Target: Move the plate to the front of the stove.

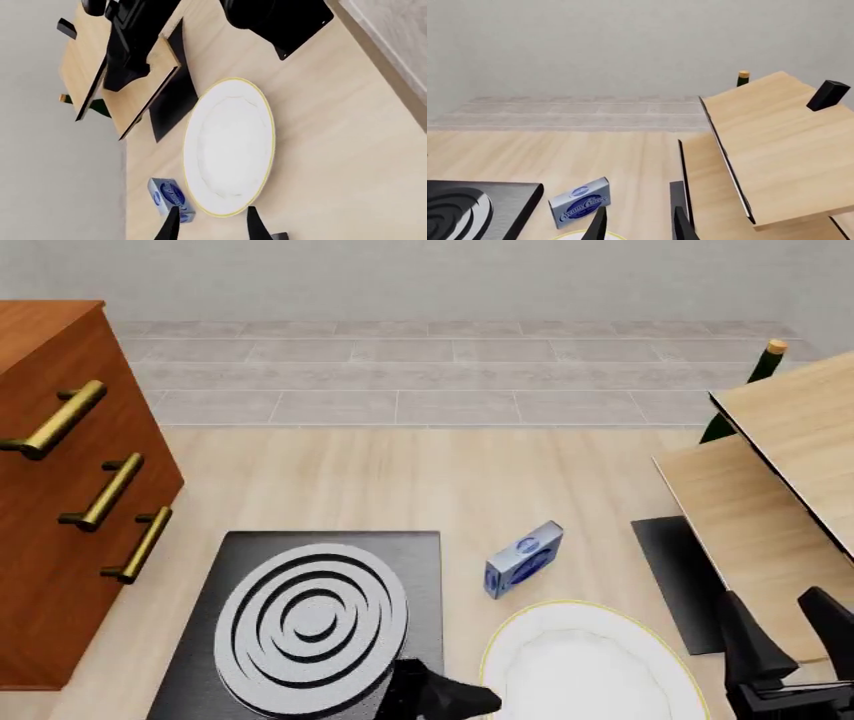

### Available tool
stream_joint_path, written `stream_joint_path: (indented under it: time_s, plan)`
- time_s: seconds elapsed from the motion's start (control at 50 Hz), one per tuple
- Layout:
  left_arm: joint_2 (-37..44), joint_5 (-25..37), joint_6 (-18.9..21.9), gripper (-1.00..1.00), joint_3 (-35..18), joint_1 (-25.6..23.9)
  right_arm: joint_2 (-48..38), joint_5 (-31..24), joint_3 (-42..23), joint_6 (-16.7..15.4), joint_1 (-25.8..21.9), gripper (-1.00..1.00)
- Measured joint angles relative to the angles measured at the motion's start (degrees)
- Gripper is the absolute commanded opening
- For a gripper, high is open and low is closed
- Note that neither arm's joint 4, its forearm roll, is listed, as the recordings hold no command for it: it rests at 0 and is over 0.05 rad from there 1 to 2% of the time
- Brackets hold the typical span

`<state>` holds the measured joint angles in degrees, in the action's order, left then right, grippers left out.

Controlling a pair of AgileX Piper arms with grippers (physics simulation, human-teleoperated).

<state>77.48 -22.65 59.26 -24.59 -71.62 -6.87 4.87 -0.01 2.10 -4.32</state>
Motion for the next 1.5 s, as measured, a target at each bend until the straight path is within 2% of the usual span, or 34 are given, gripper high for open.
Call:
stream_joint_path:
  time_s: [0.6, 1.06, 1.5]
  plan:
    - [12.9, -7.1, -1.5, 1.0, -2.4, -3.3, -1.6, 1.7, 0.0, 0.3, -0.6, 1.0]
    - [20.4, -12.0, -1.9, 1.0, -3.0, -3.8, -1.9, 1.8, 0.0, 0.6, -0.8, 1.0]
    - [27.0, -18.0, 0.7, 1.0, -2.8, -2.2, -0.3, 0.5, 0.0, 1.1, -1.1, 1.0]
